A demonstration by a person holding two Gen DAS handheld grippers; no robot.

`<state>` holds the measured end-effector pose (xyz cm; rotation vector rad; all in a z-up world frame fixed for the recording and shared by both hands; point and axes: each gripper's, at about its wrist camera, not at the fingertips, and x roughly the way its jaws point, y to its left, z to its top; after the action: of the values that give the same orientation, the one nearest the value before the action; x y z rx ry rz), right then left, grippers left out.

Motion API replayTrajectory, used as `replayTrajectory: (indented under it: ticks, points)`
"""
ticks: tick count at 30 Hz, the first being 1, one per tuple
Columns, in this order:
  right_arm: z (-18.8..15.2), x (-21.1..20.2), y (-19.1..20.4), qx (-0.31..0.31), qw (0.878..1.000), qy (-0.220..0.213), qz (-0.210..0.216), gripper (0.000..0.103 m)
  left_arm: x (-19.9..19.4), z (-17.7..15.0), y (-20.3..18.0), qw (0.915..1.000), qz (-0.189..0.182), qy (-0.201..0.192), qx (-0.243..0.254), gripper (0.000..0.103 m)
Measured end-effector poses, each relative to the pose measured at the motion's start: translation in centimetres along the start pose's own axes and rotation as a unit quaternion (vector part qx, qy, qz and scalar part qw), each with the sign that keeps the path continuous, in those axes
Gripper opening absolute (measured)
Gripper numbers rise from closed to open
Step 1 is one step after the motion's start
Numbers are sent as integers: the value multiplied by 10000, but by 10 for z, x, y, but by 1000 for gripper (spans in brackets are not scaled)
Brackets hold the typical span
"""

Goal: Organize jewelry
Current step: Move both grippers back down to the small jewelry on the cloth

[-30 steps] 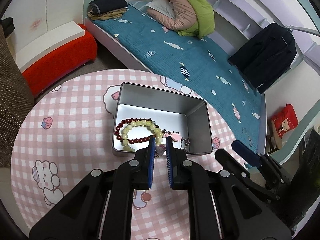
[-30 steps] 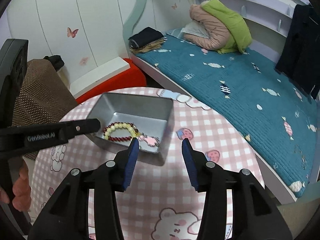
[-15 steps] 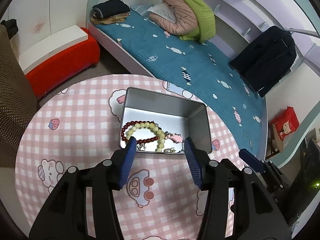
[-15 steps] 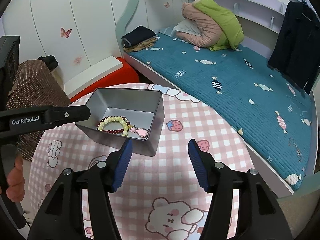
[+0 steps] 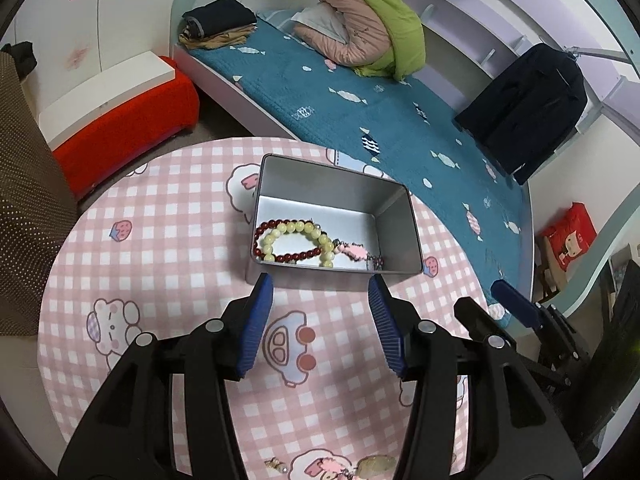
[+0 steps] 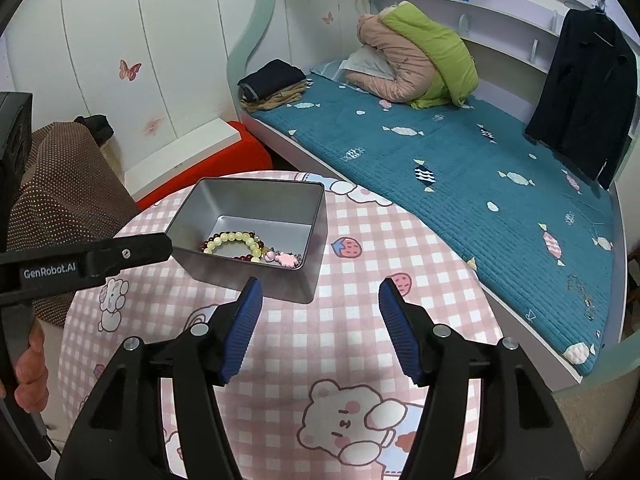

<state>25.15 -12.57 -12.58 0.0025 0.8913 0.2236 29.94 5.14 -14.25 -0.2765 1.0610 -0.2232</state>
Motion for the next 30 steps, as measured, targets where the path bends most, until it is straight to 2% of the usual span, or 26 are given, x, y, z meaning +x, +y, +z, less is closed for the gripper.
replayTrajectory:
  ticks: [14,23,25,27,30]
  points:
    - [-23,-13,16,-83,9998,152,-104,63,-17,-35,23,9995,140,255,105,51]
    - [-49,-14,24,-82,9986,527,-18,63,-15,-77,35,9962,211,803,248,51]
    - [-56,-13,26,-100,9979,643,-24,66,-14,-87,38,9952,179,942,218,51]
    - [-61,-13,26,-83,9975,708,-31,74,-11,-98,39,9934,168,1104,250,51]
    - [-69,-14,27,-83,9970,776,16,75,-7,-111,37,9905,186,1308,394,56]
